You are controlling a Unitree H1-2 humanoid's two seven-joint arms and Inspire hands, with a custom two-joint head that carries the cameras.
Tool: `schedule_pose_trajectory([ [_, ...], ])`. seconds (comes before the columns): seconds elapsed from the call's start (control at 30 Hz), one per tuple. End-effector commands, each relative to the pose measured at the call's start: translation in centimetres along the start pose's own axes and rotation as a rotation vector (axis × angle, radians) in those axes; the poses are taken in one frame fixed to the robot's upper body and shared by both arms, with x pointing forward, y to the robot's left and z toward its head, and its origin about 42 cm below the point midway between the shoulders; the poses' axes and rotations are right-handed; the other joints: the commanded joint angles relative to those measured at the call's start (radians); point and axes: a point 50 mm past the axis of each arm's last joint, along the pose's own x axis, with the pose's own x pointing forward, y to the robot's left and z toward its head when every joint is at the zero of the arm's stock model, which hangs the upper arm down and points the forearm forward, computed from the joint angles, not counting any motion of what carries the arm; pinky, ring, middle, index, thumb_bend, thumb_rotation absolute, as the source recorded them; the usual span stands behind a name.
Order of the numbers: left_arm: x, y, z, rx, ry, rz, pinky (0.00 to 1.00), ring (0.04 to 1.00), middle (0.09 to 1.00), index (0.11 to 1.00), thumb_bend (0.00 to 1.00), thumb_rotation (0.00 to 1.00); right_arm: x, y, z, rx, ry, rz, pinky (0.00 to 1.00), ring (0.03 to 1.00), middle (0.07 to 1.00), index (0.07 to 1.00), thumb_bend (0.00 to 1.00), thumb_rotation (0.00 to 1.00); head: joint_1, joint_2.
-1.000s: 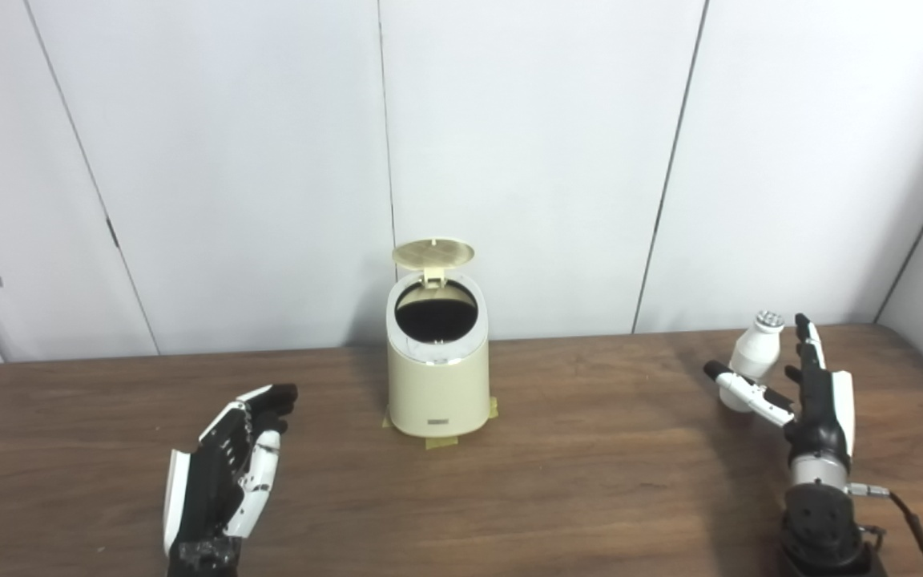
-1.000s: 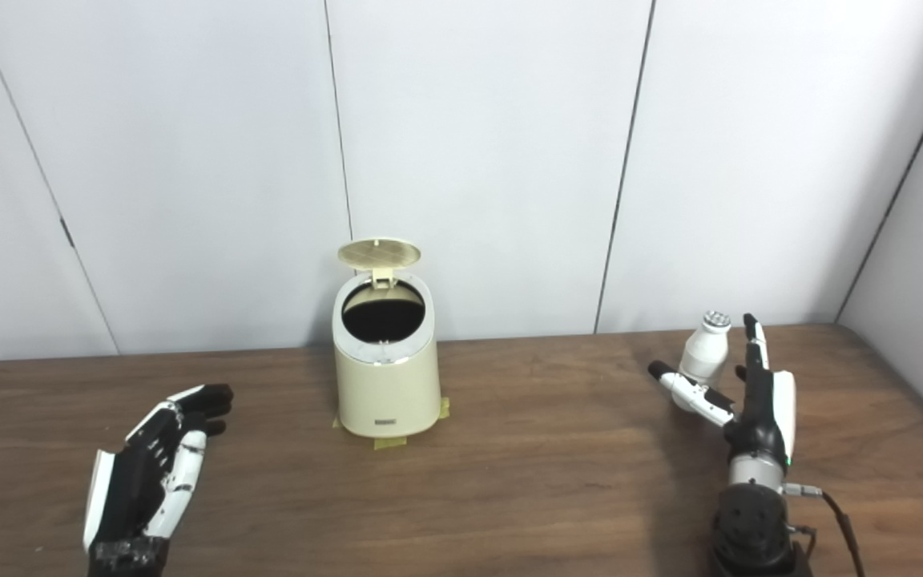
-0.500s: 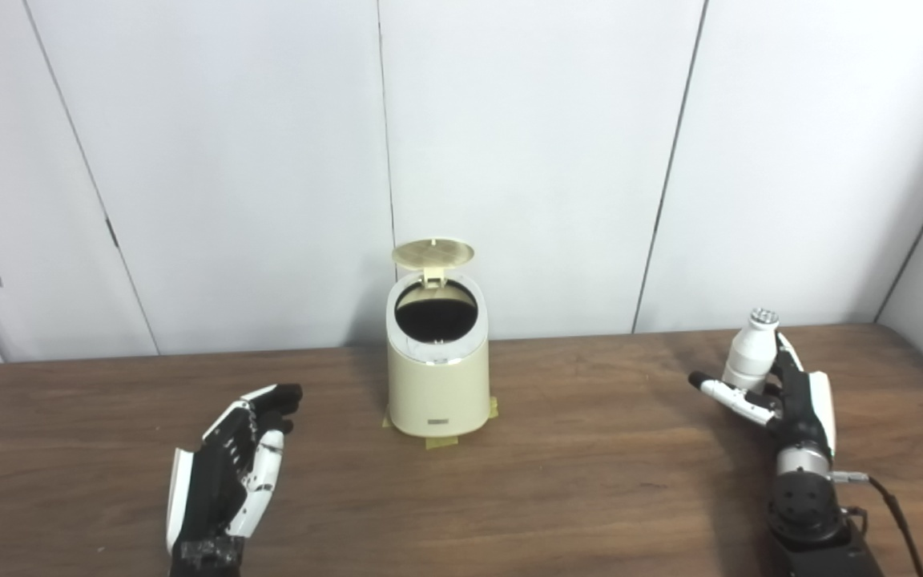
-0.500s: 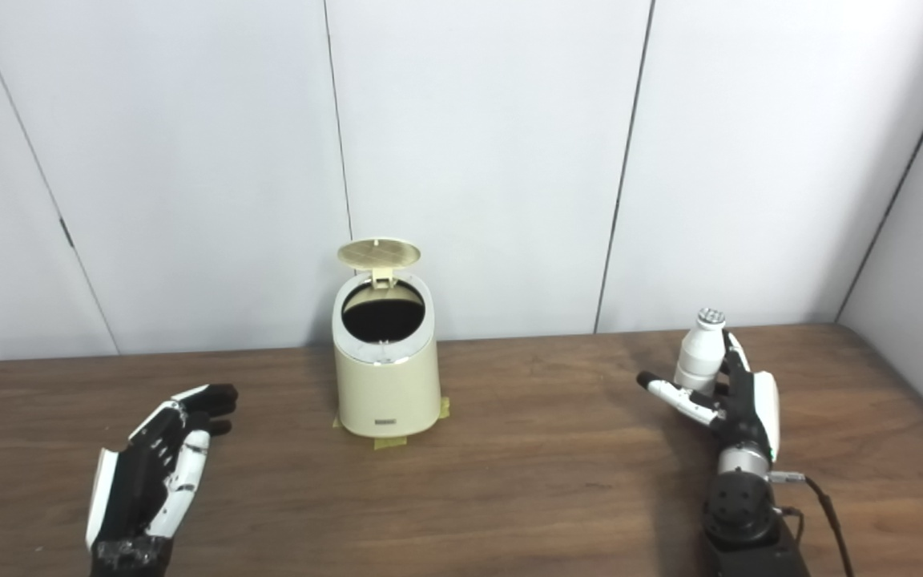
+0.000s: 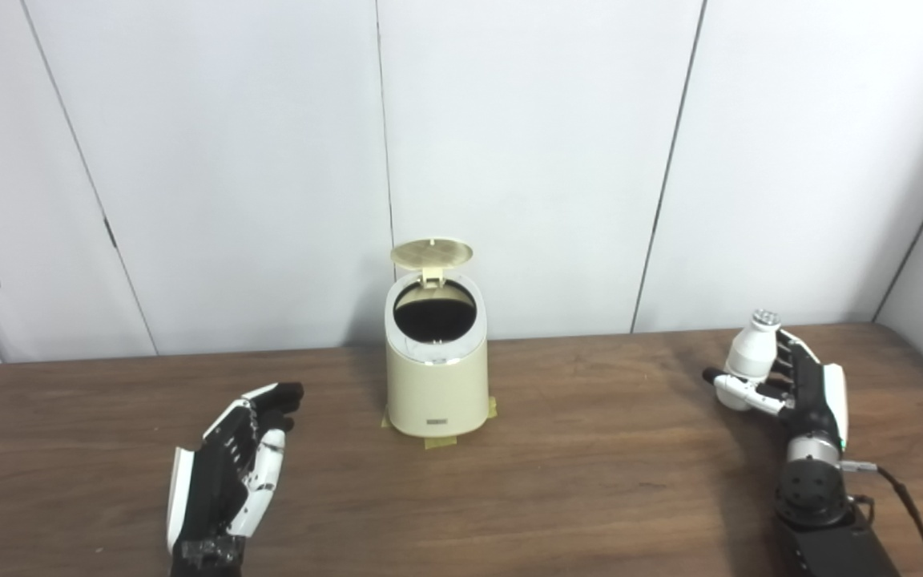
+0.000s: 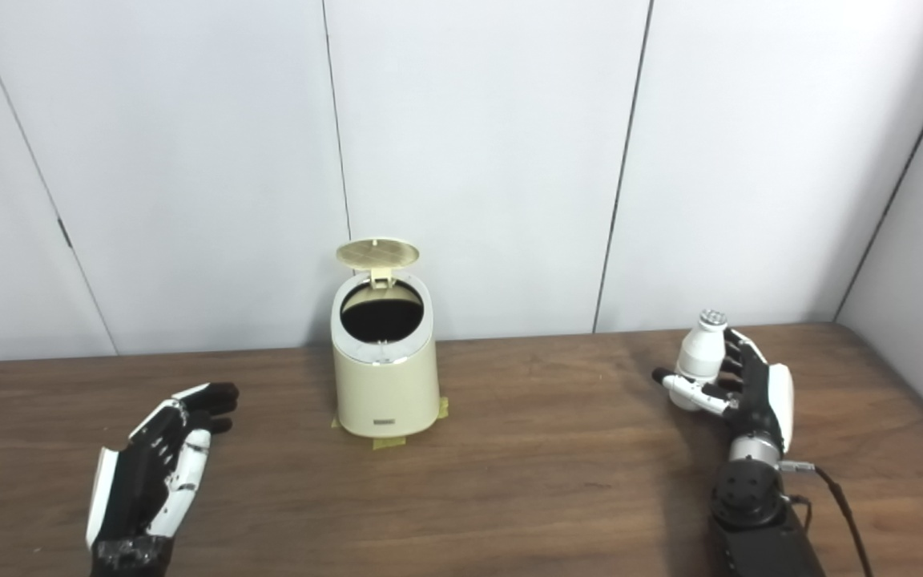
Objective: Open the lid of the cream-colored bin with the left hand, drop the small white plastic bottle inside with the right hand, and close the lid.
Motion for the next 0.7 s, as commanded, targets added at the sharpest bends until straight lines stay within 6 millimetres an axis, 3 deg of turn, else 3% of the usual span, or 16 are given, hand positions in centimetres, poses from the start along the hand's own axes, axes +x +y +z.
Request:
schedule_pose_trajectory([
  [0.0, 1.1, -0.1, 1.5, -0.019, -0.083, 0.004, 0.72, 0.751, 0.732, 0.706, 0.21, 0.61, 1.7, -0.1, 3.4, 0.060, -0.118, -0.067, 0.46, 0.552, 0.586, 0.532, 0.56, 0.11, -0.001, 0.002],
  [0.03, 1.0, -0.1, 1.6, -0.019, -0.082, 0.003, 0.73, 0.751, 0.732, 0.706, 0.21, 0.61, 1.6, 0.0, 3.4, 0.063, -0.129, -0.091, 0.45, 0.541, 0.574, 0.512, 0.54, 0.12, -0.002, 0.003],
  [0.07, 1.0, -0.1, 1.6, -0.020, -0.084, 0.001, 0.73, 0.751, 0.732, 0.706, 0.20, 0.61, 1.5, 0.1, 3.4, 0.071, -0.138, -0.109, 0.40, 0.482, 0.509, 0.507, 0.53, 0.05, -0.003, 0.003],
  [0.17, 1.1, -0.1, 1.7, -0.021, -0.081, -0.001, 0.72, 0.753, 0.736, 0.710, 0.19, 0.60, 1.4, 0.2, 3.4, 0.085, -0.163, -0.135, 0.37, 0.431, 0.464, 0.517, 0.52, 0.00, -0.004, 0.003],
  [0.67, 1.1, -0.3, 1.5, 0.000, -0.069, -0.007, 0.71, 0.751, 0.735, 0.707, 0.20, 0.60, 0.6, 0.4, 3.9, 0.140, -0.252, -0.138, 0.39, 0.428, 0.462, 0.519, 0.52, 0.00, -0.006, 0.002],
])
